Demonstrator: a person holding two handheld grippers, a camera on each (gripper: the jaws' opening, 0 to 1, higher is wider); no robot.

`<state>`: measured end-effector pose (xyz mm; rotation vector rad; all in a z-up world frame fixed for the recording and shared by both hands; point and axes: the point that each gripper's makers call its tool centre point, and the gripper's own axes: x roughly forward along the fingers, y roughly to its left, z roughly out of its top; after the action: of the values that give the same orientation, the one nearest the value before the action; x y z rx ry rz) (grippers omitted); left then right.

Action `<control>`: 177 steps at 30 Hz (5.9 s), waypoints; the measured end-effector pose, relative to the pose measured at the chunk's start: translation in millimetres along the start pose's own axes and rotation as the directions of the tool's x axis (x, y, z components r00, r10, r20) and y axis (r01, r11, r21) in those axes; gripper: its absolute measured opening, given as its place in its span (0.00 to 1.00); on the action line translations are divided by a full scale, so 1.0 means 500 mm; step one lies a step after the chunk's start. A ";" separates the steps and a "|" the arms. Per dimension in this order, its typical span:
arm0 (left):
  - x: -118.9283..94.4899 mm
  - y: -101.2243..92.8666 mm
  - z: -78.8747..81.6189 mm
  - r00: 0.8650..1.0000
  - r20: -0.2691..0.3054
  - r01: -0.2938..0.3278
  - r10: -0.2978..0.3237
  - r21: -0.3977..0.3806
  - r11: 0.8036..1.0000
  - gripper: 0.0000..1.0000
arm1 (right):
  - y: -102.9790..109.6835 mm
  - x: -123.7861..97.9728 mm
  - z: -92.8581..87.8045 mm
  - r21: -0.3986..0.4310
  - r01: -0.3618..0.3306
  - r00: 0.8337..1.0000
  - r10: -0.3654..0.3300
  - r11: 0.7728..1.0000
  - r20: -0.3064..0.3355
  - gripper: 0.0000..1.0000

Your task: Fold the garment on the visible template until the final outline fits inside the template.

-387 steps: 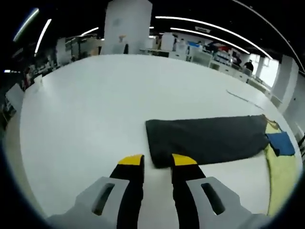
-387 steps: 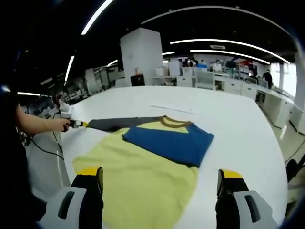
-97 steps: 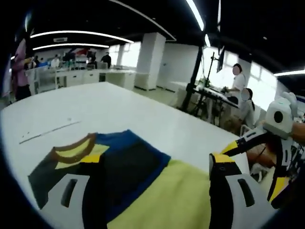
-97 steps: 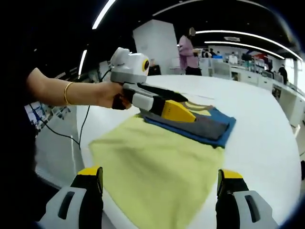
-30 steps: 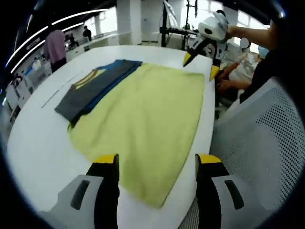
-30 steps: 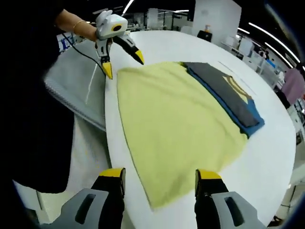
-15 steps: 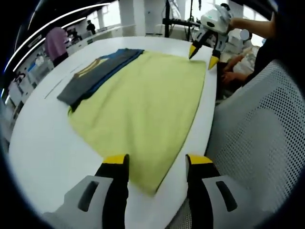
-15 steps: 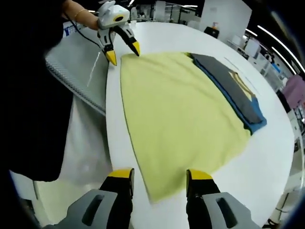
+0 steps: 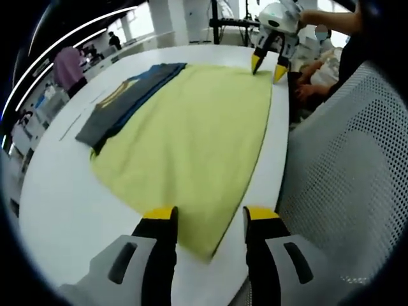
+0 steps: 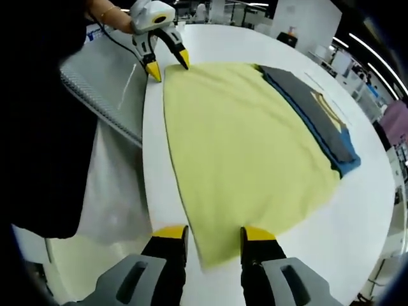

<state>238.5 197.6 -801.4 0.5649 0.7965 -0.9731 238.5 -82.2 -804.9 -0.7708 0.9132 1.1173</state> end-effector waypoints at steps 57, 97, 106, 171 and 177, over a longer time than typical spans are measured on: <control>-0.078 0.016 0.054 0.994 -0.099 0.056 -0.055 0.008 0.998 0.00 | -0.023 -0.084 0.056 0.154 -0.020 1.000 0.017 0.988 0.018 0.00; -0.196 -0.035 0.080 0.958 -0.161 0.245 -0.238 0.026 0.969 0.00 | 0.051 -0.194 0.105 0.198 -0.179 0.984 0.176 0.964 0.037 0.00; -0.208 -0.025 0.088 0.956 -0.169 0.245 -0.238 0.021 0.969 0.00 | 0.053 -0.210 0.120 0.165 -0.184 0.983 0.183 0.969 0.024 0.00; -0.153 0.335 0.272 0.976 0.031 -0.216 0.217 -0.034 0.976 0.00 | -0.366 -0.185 0.219 0.043 0.365 0.929 -0.367 0.930 0.041 0.00; -0.157 0.363 0.297 0.966 0.055 -0.250 0.252 -0.041 0.967 0.00 | -0.398 -0.196 0.229 0.013 0.425 0.905 -0.425 0.905 0.022 0.00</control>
<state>422.6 211.9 -637.2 0.5892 0.6680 -0.7387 437.8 -74.4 -654.9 -0.8971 0.6832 0.7348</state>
